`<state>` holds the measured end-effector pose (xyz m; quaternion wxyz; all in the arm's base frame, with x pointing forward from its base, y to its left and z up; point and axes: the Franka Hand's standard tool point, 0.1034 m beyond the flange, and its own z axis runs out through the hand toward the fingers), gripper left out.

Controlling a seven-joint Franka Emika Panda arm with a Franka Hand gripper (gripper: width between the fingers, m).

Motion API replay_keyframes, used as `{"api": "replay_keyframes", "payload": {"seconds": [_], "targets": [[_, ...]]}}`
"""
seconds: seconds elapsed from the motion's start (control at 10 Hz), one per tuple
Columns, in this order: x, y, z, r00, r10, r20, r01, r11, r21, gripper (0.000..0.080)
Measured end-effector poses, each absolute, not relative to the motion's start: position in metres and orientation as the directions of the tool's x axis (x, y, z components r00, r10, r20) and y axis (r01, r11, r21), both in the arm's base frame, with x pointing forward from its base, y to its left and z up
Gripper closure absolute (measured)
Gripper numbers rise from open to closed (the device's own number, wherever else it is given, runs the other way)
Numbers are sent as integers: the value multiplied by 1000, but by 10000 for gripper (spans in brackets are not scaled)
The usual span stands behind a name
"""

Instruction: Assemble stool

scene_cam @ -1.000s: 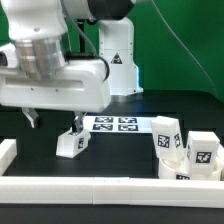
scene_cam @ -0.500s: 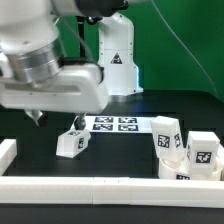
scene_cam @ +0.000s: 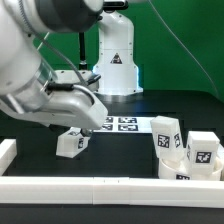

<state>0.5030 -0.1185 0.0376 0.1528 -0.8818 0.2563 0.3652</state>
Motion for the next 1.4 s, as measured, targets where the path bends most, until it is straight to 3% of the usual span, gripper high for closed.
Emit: {"api": "replay_keyframes", "payload": {"seconds": [0.4, 0.7, 0.9, 1.0, 1.1, 1.3, 1.4], "targets": [[492, -119, 17, 480, -222, -848, -541, -836, -87, 150], [501, -117, 9, 508, -227, -831, -525, -846, -90, 150], [499, -117, 8, 506, -226, -832, -525, -846, -90, 388], [499, -117, 8, 506, -226, -832, -526, -846, -90, 388], [498, -117, 8, 506, -226, -833, -526, -845, -90, 462], [501, -116, 10, 512, -222, -830, -521, -848, -95, 462], [507, -111, 23, 527, -214, -823, -512, -853, -106, 462]]}}
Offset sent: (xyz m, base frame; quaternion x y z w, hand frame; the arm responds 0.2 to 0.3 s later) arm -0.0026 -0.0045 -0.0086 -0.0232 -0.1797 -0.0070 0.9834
